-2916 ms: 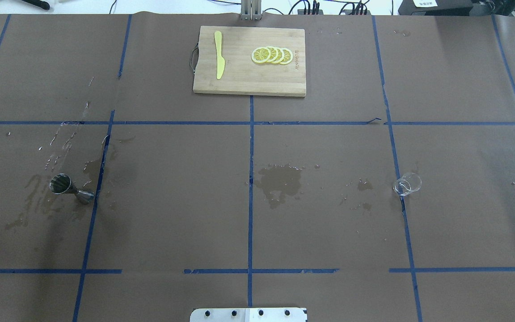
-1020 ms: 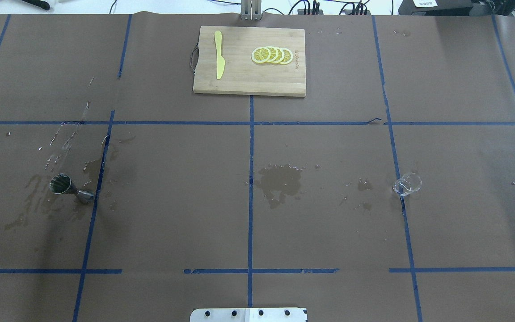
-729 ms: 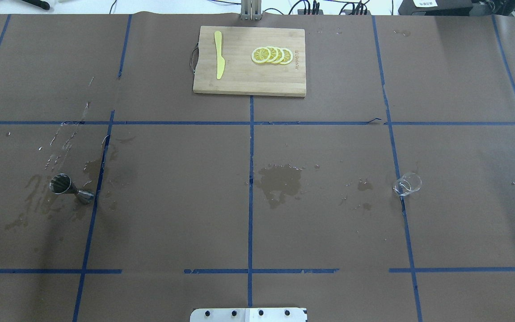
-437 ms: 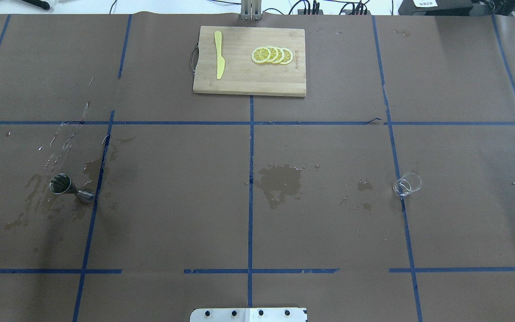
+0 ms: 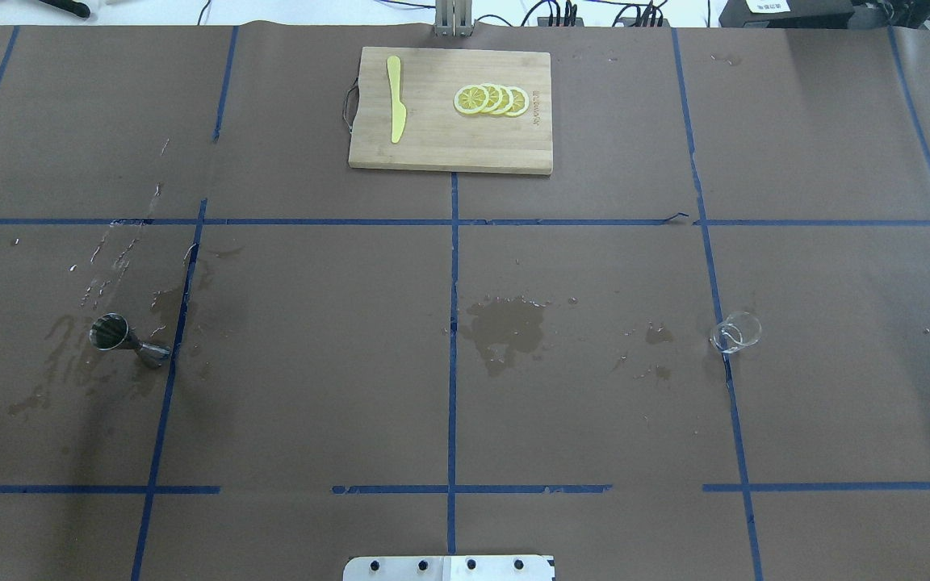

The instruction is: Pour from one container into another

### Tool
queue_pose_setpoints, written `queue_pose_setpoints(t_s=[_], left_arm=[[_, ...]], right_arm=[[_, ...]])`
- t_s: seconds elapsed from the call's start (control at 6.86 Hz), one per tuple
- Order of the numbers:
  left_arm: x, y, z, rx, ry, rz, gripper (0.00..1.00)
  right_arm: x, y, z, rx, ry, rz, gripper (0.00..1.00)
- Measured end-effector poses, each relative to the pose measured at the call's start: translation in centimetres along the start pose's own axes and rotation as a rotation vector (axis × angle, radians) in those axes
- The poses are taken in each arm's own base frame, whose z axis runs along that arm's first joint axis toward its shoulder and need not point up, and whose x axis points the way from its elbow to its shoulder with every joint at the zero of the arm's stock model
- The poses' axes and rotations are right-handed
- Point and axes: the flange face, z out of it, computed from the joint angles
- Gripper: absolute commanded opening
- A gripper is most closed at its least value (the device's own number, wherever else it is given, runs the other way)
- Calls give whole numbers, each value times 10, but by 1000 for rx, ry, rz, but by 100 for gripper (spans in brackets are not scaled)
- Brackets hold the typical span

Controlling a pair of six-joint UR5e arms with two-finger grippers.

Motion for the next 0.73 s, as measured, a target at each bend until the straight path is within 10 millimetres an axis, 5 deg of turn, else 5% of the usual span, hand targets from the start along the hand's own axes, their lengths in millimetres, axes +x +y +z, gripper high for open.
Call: queue_pose_setpoints(t_s=[0.73], left_arm=[[1, -1, 0, 1, 0, 3, 100]], right_arm=[[1, 3, 1, 6, 0, -6, 100]])
